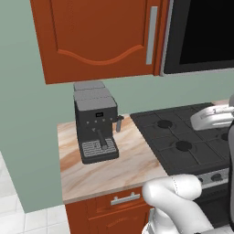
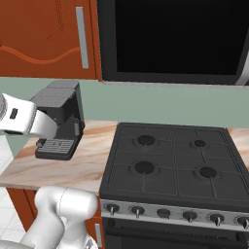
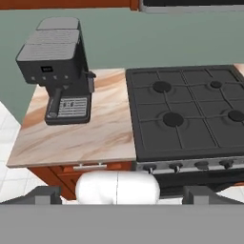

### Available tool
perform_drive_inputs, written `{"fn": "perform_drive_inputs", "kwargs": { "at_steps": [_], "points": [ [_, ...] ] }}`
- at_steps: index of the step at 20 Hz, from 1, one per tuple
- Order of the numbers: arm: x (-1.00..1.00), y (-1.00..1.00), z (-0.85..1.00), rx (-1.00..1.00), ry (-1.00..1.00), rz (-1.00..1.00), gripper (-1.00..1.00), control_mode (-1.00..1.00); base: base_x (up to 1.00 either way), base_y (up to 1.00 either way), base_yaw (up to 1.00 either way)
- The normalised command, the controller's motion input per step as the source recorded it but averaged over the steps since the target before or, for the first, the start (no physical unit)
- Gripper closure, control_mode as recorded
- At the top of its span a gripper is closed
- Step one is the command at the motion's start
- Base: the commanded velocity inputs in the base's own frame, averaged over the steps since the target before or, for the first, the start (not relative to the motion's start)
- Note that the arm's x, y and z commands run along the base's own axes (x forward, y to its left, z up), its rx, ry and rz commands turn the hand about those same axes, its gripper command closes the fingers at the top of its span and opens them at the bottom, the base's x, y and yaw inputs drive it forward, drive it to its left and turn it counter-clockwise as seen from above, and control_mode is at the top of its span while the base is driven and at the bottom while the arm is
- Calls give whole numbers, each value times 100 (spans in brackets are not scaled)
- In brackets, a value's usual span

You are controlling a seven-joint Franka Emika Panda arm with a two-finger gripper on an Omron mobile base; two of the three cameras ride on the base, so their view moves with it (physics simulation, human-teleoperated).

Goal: Close all open cabinet doors.

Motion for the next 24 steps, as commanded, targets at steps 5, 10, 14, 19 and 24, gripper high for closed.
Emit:
{"fn": "perform_drive_inputs", "kwargs": {
  "at_steps": [5, 10, 14, 19, 24],
  "points": [
    [0, 0, -18, 0, 6, 0, -100, -100, 0, 0, 0],
    [0, 0, -14, 0, 6, 0, -100, -100, 0, 0, 0],
    [0, 0, -2, 0, 1, 0, -100, 100, -14, 0, 1],
    [0, 0, 0, 0, 0, 0, -100, 100, -72, 12, 26],
    [0, 0, 0, 0, 0, 0, -100, 100, -91, 37, 74]
  ]
}}
